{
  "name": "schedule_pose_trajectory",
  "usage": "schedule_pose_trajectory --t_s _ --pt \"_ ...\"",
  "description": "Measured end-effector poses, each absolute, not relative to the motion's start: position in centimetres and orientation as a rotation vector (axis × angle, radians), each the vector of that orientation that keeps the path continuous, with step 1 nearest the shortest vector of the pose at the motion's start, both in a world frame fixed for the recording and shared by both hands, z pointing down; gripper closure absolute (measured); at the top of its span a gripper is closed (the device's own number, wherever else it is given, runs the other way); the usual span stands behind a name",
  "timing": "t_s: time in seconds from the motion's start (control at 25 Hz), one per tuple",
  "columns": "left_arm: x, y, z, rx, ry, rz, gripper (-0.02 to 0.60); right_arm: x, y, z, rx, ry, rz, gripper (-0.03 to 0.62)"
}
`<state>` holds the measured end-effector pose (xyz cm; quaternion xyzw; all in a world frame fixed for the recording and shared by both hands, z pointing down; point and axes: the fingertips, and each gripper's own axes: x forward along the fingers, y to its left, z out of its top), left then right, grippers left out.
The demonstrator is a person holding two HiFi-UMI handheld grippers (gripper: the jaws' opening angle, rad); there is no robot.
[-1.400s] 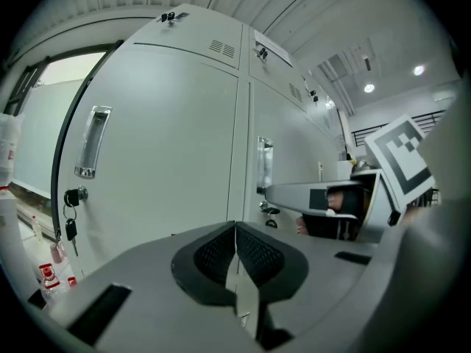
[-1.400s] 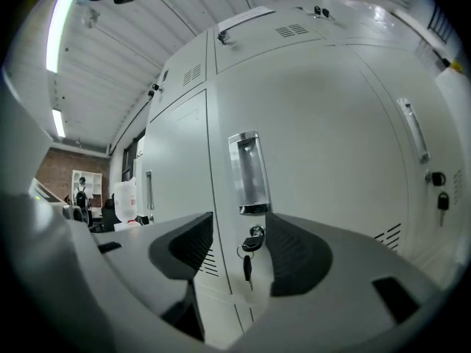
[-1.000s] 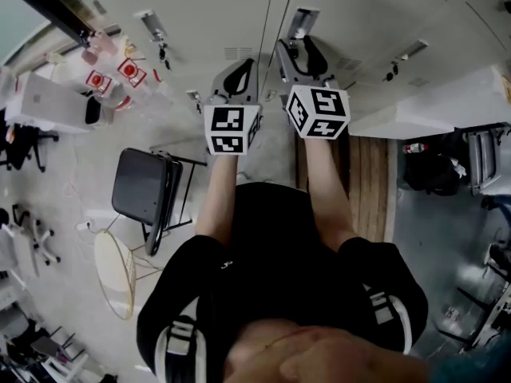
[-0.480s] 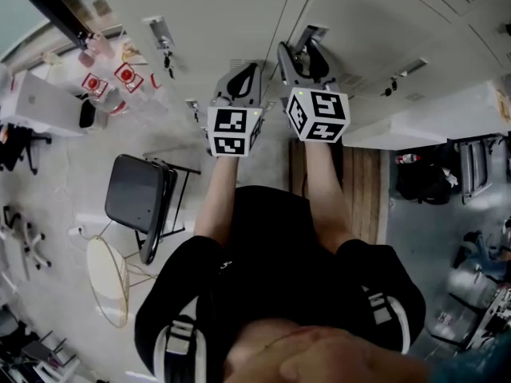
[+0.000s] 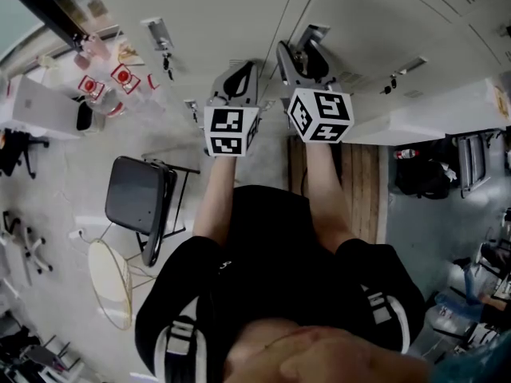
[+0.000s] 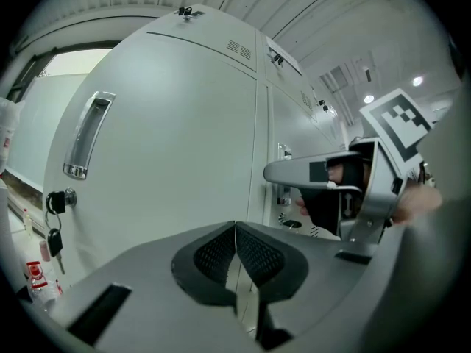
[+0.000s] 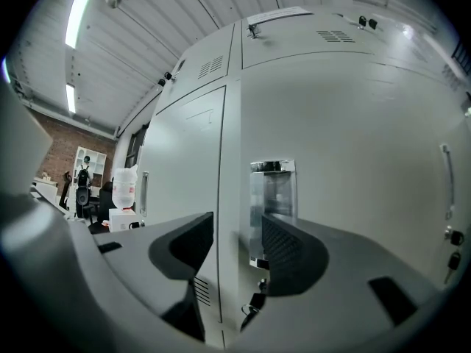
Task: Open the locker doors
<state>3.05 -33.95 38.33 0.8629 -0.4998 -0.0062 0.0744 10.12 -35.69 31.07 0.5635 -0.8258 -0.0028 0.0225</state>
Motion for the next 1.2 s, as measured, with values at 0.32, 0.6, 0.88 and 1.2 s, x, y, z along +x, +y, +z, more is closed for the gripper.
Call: schedule_pose_trajectory --t_s 0.32,0.6,0.88,1.2 --pt "3.6 -32.8 39.0 2.6 -1.451 -0.003 0.571 10.4 -33.9 31.0 1.746 -2.593 -0.007 0.389" --pt "4.4 -30.8 39.5 2.613 -1.403 0.015 0.571 11.3 -31.1 30.8 1.768 -2.64 -0.025 0.41" --pt "5.2 -29.1 39.9 2.625 -1.357 0.008 0.571 12.7 -27.5 30.7 1.795 -2.693 -0.033 0.441" --pt "8.7 -27.7 38.6 2.694 -1.247 -0.012 0.571 14.3 -24.8 30.5 1.847 -2.63 -0.05 0.47"
